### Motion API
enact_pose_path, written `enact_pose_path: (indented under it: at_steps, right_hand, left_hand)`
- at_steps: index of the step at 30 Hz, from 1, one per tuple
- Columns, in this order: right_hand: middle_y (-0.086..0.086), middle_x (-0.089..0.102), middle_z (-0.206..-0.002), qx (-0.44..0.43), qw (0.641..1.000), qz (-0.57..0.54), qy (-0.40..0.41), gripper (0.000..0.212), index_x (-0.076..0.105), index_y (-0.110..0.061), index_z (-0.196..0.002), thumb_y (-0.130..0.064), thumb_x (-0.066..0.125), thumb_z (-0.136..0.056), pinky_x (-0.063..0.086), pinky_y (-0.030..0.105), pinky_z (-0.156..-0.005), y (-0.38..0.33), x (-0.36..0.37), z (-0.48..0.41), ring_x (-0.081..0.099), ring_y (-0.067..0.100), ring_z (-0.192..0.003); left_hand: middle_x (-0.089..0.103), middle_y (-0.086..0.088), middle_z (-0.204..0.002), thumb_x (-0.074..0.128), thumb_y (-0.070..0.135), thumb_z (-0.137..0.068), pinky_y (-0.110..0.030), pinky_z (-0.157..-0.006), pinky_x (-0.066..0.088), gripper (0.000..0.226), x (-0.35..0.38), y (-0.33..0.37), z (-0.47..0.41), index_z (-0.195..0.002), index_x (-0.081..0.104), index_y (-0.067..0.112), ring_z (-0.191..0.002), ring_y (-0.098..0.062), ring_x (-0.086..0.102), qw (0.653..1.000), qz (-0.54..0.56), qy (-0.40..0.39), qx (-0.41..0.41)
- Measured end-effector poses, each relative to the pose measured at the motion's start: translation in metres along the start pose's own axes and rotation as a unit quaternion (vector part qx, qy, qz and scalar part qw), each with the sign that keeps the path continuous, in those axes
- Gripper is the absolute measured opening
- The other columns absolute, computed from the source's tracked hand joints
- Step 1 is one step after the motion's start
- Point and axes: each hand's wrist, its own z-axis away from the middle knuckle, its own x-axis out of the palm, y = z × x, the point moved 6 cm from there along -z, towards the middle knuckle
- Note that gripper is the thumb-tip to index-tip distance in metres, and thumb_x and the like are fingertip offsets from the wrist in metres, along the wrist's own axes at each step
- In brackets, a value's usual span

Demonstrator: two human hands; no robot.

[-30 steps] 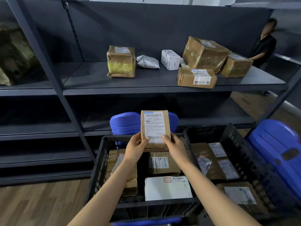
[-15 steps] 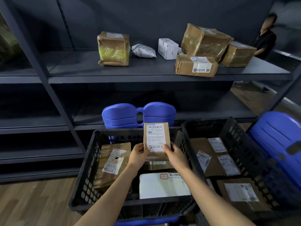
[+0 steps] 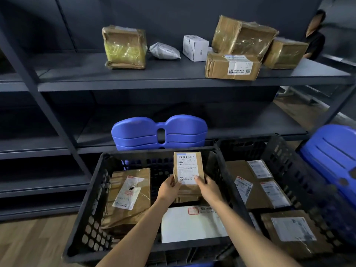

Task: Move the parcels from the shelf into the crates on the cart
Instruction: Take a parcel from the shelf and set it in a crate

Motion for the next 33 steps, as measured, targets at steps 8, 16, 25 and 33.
enact_pose_path:
  at_steps: [8,16,25,33]
  right_hand:
    - [0.007,0.063,-0.129,0.026,0.999,0.023,0.020,0.049,0.050,-0.013,-0.139,-0.039,0.051,-0.097,0.042,0.027,-0.086,0.031,0.002,-0.027,0.059,0.026,-0.115]
    - [0.010,0.061,-0.129,0.045,0.996,0.061,0.044,0.043,0.051,-0.011,-0.136,-0.034,0.046,-0.100,0.045,0.035,-0.095,0.055,0.001,-0.045,0.058,0.028,-0.117]
    - [0.008,0.053,-0.139,-0.024,0.975,0.187,0.121,0.049,0.035,-0.012,-0.146,-0.028,0.045,-0.100,0.046,0.032,-0.091,0.050,-0.007,-0.048,0.055,0.026,-0.121]
    - [0.009,-0.007,-0.162,-0.206,0.847,0.490,0.031,0.057,0.002,-0.010,-0.154,-0.032,0.021,-0.105,-0.011,0.032,-0.117,0.036,0.016,-0.031,-0.013,0.024,-0.148]
  left_hand:
    - [0.060,-0.003,-0.129,0.056,0.027,-0.096,-0.027,-0.089,0.051,0.046,0.029,-0.026,-0.026,-0.139,0.045,0.015,-0.112,-0.019,0.059,0.999,-0.036,-0.025,-0.019]
    - [0.061,-0.002,-0.130,0.053,0.018,-0.098,-0.027,-0.097,0.047,0.037,0.057,-0.043,-0.040,-0.134,0.049,0.016,-0.118,-0.019,0.058,0.997,-0.048,-0.062,-0.009]
    - [0.063,0.002,-0.127,0.059,0.025,-0.094,-0.029,-0.098,0.049,0.041,0.065,-0.046,-0.046,-0.133,0.049,0.019,-0.114,-0.015,0.060,0.994,-0.075,-0.080,0.015]
    - [-0.007,-0.001,-0.163,0.030,0.039,-0.102,-0.030,-0.118,-0.002,0.067,0.068,-0.024,-0.036,-0.155,-0.004,0.014,-0.149,-0.018,-0.011,0.912,-0.370,-0.081,0.157]
